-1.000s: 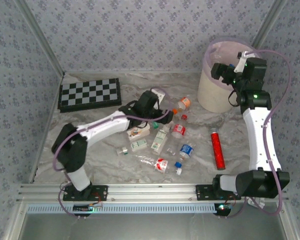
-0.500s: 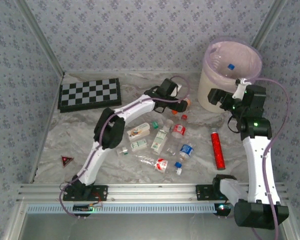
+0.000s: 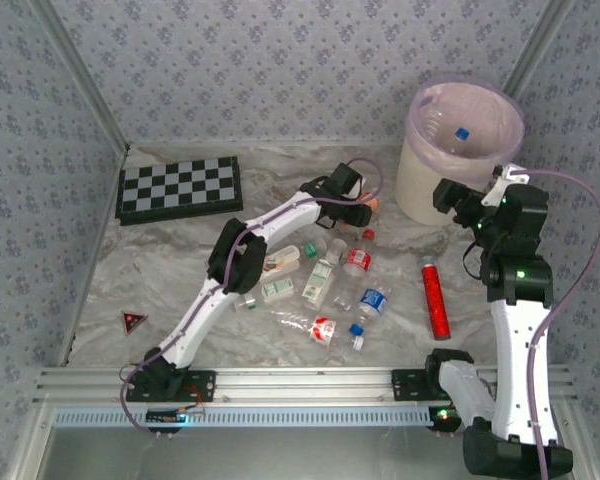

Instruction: Put the plastic bottles in the bin

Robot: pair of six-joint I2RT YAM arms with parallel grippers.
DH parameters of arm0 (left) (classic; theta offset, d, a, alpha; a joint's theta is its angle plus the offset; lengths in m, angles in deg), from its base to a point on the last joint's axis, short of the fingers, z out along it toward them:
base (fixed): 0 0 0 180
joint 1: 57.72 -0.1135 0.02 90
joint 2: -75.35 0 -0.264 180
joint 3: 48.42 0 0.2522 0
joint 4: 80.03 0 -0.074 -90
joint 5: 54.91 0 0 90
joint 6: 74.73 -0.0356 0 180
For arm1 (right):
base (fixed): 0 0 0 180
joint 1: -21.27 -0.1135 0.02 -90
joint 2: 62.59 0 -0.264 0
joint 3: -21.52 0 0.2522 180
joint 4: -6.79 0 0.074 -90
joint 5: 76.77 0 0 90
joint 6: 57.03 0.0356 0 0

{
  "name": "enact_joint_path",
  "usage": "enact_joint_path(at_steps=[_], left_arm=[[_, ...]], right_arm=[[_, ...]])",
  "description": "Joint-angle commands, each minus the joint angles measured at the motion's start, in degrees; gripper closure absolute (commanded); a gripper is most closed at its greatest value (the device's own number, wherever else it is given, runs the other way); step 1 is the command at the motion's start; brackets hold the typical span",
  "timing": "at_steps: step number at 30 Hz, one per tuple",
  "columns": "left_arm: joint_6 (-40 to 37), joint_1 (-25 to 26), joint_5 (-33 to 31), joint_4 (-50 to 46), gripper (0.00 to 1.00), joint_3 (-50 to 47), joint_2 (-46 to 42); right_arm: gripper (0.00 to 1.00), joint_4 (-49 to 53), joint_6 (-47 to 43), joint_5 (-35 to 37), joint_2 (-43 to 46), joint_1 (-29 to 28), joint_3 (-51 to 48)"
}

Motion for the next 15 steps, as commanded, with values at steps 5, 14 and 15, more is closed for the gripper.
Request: enact_joint_path(at_steps=[5, 14, 15], left_arm=[[0.21, -0.23, -0.95, 4.17, 0.48, -7.48, -9.87], [1.10, -1.03, -0.50, 24.27, 0.50, -38.87, -33.77], [1.21, -1.05, 1.23, 27.13, 0.50, -42.32, -36.04]], right_arm=[[0.03, -2.33, 5.98, -4.84, -2.02, -0.12, -1.64], [0.06, -8.38, 12.44, -26.12, -13.77, -4.53, -0.57], [0.06, -9.87, 13.54, -29.15, -15.15, -4.97, -0.57]])
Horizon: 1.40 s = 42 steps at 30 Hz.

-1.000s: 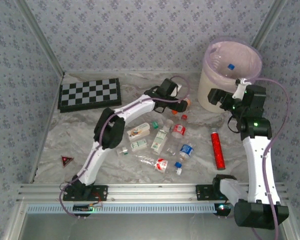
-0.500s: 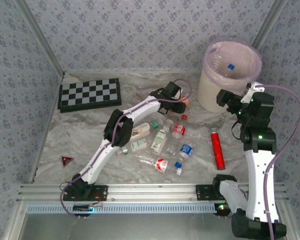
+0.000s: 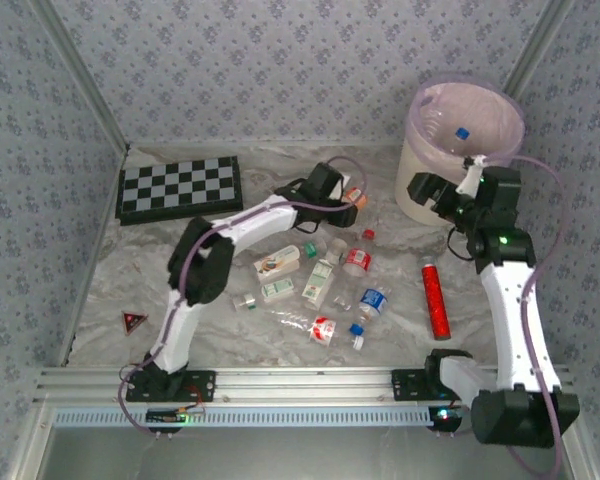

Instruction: Put the plastic bottles in the bin

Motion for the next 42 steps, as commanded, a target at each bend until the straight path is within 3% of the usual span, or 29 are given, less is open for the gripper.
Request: enact_joint_path(at_steps=[1, 3, 8, 12, 21, 29, 38, 42], left_arm=[[1.39, -0.48, 4.08, 14.35, 0.50, -10.09, -9.59], [3.64, -0.40, 6.20, 19.88, 0.50, -16.09, -13.14], [5.77, 0.89, 9.29, 30.67, 0.50, -24.30, -18.16], [2.93, 2.60, 11.55, 30.46, 0.48, -23.60, -18.18], [1.85, 3.80, 10.22, 31.38, 0.48, -24.54, -20.56], [1.41, 3.85, 8.02, 31.02, 0.47, -25.55, -22.14], [0.89, 4.10, 7.84, 29.82, 0.46, -24.75, -21.26], [0.67, 4.08, 7.02, 28.74, 0.40, -24.73, -21.49]], right_arm=[[0.06, -6.09, 5.29, -14.01, -3.91, -1.78, 0.99], [0.03, -7.80, 6.49, -16.90, -6.81, -3.66, 1.74], [0.00, -6.69, 4.61, -14.43, -12.10, -8.27, 3.87], [0.00, -8.42, 5.32, -14.90, -15.73, -10.01, 3.87], [0.08, -6.99, 3.91, -12.19, -18.55, -9.84, 6.55], [0.00, -3.40, 2.76, -11.36, -19.59, -8.26, 7.05], [0.26, -5.07, 4.00, -11.94, -19.60, -7.78, 7.38], [0.35, -3.83, 2.43, -11.63, -18.42, -6.69, 8.29]])
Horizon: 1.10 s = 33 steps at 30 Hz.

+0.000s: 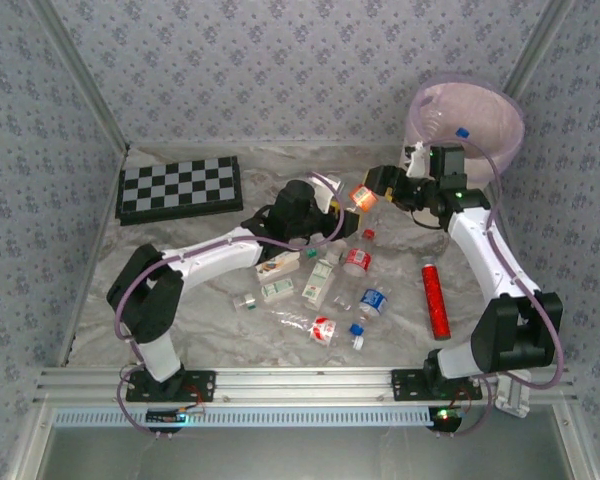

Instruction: Put the plastic bottles in the bin

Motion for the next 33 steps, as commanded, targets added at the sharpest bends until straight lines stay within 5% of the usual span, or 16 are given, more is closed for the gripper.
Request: enact_joint_path(at_steps=[1, 8, 22, 28, 33], left_arm=[[-1.36, 0.16, -0.43, -0.49, 0.37, 1.08, -2.04], [-3.92, 0.70, -4.60, -7.66, 0.02, 1.45, -7.09], [-2.00, 2.35, -12.98, -17.91, 0.01, -10.33, -20.16], [0.48, 2.42, -17.16, -19.09, 0.01, -18.16, -25.93], [0.24, 2.38, -20.22, -24.90, 0.01, -18.09, -27.62]], right_arm=[[0.39, 2.37, -2.02, 1.41, 1.44, 2.02, 2.98], [0.44, 8.85, -6.76, 3.22, 3.00, 6.25, 13.70], [0.53, -0.01, -20.27, 44.26, 2.99, 10.49, 27.54], [0.57, 0.18, -30.41, 52.17, -3.59, 8.52, 31.06], [0.58, 5.64, -33.95, 50.46, -9.10, 8.78, 35.47]])
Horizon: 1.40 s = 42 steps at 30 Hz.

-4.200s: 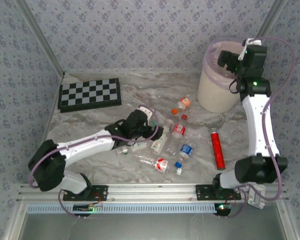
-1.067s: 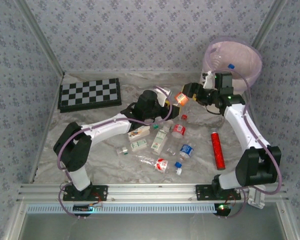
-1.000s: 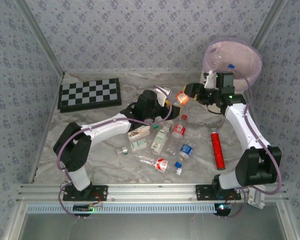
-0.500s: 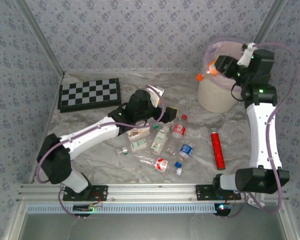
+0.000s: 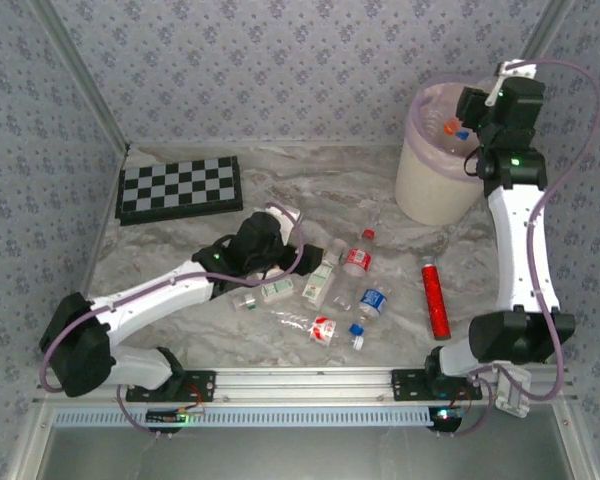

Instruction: Put the plastic bottles in the bin

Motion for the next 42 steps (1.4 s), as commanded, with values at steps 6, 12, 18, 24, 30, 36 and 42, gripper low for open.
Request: enact_joint_path(at_steps=[6, 12, 18, 24, 30, 36, 42], left_arm=[[0.23, 0.38, -7.28, -8.31, 0.01, 2.15, -5.22], [-0.37, 0.08, -9.98, -11.59, 0.01, 2.21, -9.43], [0.86, -0.44, -10.78, -11.57, 0.01, -0.77, -13.48], [1.65, -1.56, -11.52, -12.08, 0.02, -2.94, -17.01], [2.18, -2.81, -11.24, -12.53, 0.02, -4.14, -18.83], [3.19, -3.58, -11.30, -13.22, 0.02, -4.94, -18.95], [3.68, -3.82, -11.08, -13.49, 0.02, -5.37, -18.84]], right_arm=[[0.58, 14.43, -6.15, 0.45, -10.01, 0.18, 10.99], [0.57, 24.63, -5.90, -1.88, -19.79, 1.48, 19.69], [0.50, 35.32, -5.67, -5.75, -31.74, 3.15, 31.99], [0.41, 40.77, -4.98, -8.00, -39.97, 4.27, 38.70], [0.36, 41.35, -3.75, -12.70, -44.21, 5.04, 37.93], [0.27, 39.25, -1.97, -13.69, -45.21, 4.95, 33.17], [0.15, 39.49, -1.30, -14.15, -45.16, 4.86, 29.16]])
